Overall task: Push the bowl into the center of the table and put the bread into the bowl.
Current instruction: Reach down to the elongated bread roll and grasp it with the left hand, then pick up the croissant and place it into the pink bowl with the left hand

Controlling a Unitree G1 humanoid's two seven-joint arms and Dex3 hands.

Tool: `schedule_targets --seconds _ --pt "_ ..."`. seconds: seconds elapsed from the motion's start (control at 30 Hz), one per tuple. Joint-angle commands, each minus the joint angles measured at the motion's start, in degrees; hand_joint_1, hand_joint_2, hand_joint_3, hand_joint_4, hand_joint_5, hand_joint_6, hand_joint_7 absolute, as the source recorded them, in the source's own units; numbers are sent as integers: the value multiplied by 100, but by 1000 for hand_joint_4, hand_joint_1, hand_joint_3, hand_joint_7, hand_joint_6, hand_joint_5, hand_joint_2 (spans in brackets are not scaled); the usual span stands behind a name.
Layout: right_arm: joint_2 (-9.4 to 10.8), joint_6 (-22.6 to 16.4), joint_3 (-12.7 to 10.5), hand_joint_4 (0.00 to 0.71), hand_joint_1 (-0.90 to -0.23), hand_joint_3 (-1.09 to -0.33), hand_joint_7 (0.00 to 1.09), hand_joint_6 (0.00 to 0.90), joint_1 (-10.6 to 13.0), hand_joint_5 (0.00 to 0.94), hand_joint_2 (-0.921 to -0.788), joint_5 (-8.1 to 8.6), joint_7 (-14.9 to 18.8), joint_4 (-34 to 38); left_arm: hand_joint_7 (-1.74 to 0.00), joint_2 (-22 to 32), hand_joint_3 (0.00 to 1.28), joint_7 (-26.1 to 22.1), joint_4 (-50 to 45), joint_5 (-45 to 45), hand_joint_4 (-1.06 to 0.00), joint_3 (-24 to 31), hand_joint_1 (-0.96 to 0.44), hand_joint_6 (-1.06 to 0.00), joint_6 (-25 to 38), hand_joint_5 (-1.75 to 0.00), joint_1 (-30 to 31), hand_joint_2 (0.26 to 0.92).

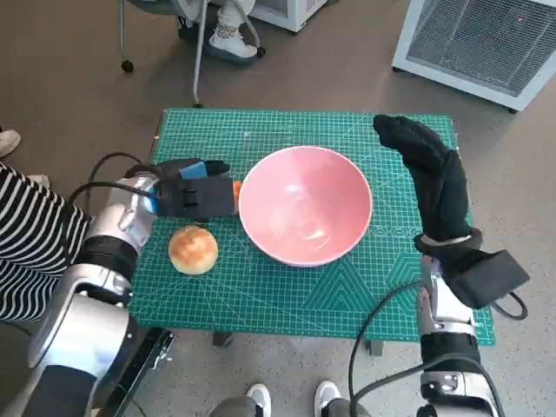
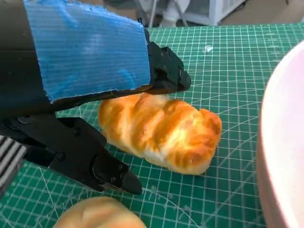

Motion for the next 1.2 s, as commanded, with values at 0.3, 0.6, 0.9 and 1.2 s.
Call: schedule_targets --seconds 0.3,0.6,0.9,1.2 --pt "-48 101 -2 172 -800 -759 547 -1 235 3 -921 -101 -105 -76 -912 24 112 640 127 453 -611 -451 -5 -634 -132 -861 57 916" --pt "-44 107 5 173 -792 -761 547 -1 246 3 -921 -141 -151 -101 -1178 158 118 806 141 299 -588 -321 0 -616 -372 -1250 115 920" --pt "-33 118 -5 172 -778 -768 547 -1 249 2 -921 -140 -147 -118 -1223 377 127 813 85 126 -581 -100 1 -602 -582 -1246 -29 921" --pt "-23 92 -22 170 -775 -770 544 -1 219 1 -921 -83 -97 -21 -1228 681 106 1136 -106 -75 -622 264 1 -607 -868 -1191 -455 921"
